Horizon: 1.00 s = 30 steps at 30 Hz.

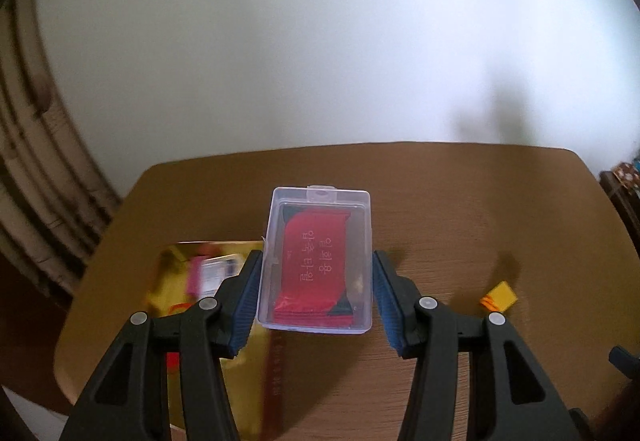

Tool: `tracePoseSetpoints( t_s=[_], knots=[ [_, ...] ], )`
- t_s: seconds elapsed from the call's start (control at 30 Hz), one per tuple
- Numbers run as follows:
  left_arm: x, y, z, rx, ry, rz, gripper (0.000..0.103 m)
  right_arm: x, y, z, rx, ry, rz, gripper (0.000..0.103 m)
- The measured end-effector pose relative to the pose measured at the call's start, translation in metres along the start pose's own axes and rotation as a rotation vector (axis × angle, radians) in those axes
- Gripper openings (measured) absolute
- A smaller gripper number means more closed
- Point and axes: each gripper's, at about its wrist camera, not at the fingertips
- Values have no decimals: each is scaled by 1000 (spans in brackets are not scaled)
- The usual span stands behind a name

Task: Organize rigid objects
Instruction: 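Carry the clear red-packet case with the left tool over the tray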

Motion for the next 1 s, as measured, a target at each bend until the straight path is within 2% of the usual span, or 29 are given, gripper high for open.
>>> tracePoseSetpoints(
  t_s=[0.3,0.6,0.77,1.0],
  knots=[
    [-11,-44,-16,86,-8,-46,49,-9,-21,-3,15,-8,-78,103],
    [-35,-78,5,146,-60,-85,49,-13,-24,3,5,-38,-90,103],
    [-49,-88,19,158,-107,-98,49,-16,-24,8,0,-63,-89,103],
    [-68,-111,35,106,-188,-168,49,-19,-25,15,-4,-94,-95,103]
  ],
)
Point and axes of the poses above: each gripper's, at about its wrist camera, not at the fingertips, and z roughly the way its jaws point, y to its right, x to its top, and after that the axes turned 1 degree about y, right-handed
